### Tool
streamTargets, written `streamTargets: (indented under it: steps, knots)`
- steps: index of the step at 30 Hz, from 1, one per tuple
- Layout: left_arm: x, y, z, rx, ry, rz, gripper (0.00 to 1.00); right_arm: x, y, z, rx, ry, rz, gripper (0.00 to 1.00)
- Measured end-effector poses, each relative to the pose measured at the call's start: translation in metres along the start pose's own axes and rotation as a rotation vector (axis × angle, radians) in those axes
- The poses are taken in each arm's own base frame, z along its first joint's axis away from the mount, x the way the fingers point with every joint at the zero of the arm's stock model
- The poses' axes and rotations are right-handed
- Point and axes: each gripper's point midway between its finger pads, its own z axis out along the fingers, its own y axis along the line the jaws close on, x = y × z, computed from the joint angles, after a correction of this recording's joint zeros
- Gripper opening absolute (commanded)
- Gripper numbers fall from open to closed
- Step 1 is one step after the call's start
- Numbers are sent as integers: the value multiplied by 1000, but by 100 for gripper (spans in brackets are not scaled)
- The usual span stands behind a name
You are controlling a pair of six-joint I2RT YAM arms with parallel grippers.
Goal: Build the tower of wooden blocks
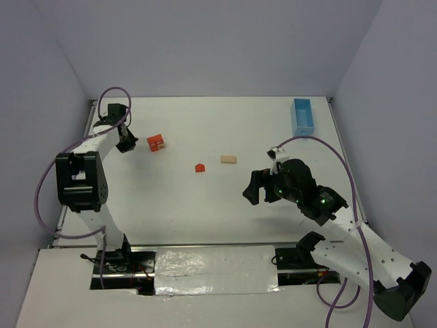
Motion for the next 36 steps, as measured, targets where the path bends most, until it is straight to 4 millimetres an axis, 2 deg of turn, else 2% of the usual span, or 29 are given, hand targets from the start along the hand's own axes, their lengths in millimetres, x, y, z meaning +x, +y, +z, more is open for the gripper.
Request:
streamTargets:
  steps: [3,6,8,13,15,36]
  knots:
    - [2,-10,25,21,52,17,0,0,0,0,-1,0,0,100]
    - [7,-14,33,47,79,34,0,0,0,0,-1,0,-1,100]
    - [6,-17,32,62,84,37,0,0,0,0,-2,1,-1,100]
    - [-17,-37,29,120,45,54,0,0,1,0,-5,2,-4,100]
    - [-21,-41,27,137,38,65,0,1,1,0,-6,3,-5,100]
    - [-5,-59,25,200,86,95,0,2,2,1,-7,11,-8,100]
